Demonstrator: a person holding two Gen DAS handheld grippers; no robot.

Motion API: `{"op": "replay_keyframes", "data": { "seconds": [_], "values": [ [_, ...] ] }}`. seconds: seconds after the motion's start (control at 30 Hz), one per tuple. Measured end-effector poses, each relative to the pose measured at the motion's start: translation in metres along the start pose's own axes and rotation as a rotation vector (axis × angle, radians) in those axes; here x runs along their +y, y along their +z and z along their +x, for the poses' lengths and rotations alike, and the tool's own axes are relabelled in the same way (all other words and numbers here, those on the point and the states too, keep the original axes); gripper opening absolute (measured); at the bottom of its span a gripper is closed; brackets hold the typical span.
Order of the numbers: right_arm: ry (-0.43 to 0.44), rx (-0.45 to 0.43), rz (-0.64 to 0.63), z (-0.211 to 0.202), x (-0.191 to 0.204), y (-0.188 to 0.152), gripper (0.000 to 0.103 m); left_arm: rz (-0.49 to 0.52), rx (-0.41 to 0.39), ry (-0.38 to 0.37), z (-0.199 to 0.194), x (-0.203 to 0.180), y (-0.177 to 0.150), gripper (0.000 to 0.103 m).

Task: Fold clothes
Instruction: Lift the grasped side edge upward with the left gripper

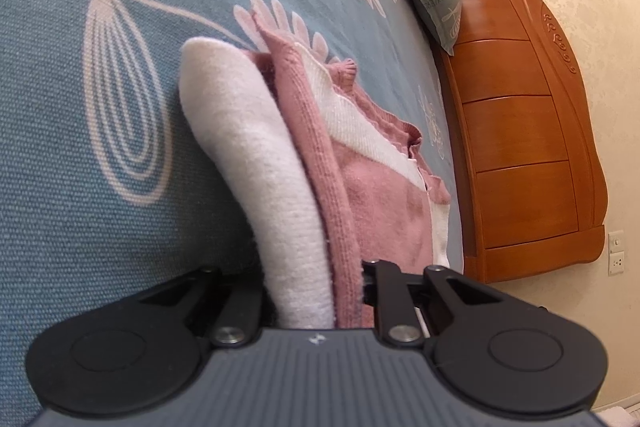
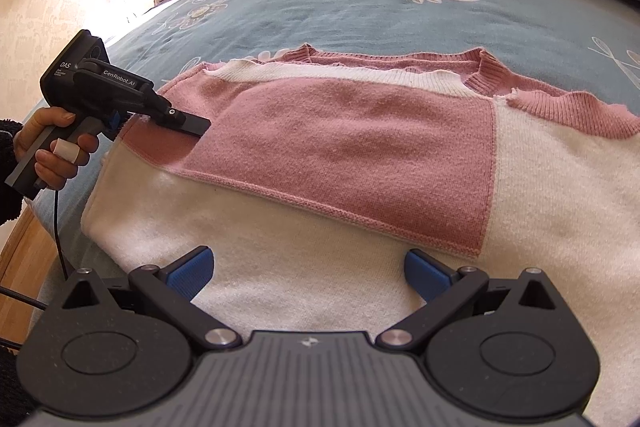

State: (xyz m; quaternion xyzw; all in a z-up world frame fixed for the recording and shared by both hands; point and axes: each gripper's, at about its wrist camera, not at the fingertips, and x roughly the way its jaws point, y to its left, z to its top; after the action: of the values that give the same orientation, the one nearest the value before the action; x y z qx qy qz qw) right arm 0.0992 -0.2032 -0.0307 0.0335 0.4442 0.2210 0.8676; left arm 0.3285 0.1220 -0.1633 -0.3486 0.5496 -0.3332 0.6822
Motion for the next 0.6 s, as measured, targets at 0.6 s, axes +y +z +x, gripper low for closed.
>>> {"op": "replay_keyframes", "data": {
  "seconds": [0.6],
  "values": [
    [-0.004,-0.004,-0.009,0.0,0.002,-0.002,0.103,0.082,-0.009,0.087,-0.005,-0.026,-0.003,0.012]
  ]
}}
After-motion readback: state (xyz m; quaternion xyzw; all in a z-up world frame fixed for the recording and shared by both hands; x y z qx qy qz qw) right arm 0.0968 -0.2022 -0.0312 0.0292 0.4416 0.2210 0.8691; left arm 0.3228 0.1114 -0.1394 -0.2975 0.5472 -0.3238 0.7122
